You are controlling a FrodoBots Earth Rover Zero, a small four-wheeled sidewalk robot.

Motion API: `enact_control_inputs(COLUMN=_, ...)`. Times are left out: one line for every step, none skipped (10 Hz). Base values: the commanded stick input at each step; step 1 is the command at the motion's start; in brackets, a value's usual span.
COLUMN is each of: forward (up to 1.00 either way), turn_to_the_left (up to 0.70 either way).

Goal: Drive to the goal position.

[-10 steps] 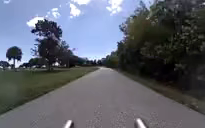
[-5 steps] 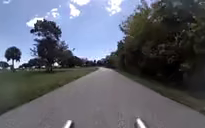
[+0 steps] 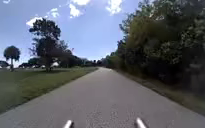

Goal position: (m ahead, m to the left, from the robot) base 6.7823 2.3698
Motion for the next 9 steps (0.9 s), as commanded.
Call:
enact_control_inputs(forward=0.50, turn_to_the_left=0.00)
enact_control_inputs(forward=0.50, turn_to_the_left=0.00)
enact_control_inputs(forward=0.50, turn_to_the_left=0.00)
enact_control_inputs(forward=0.50, turn_to_the_left=0.00)
enact_control_inputs(forward=0.50, turn_to_the_left=-0.03)
enact_control_inputs(forward=0.50, turn_to_the_left=-0.10)
enact_control_inputs(forward=0.50, turn_to_the_left=-0.18)
enact_control_inputs(forward=0.50, turn_to_the_left=-0.25)
enact_control_inputs(forward=0.50, turn_to_the_left=-0.25)
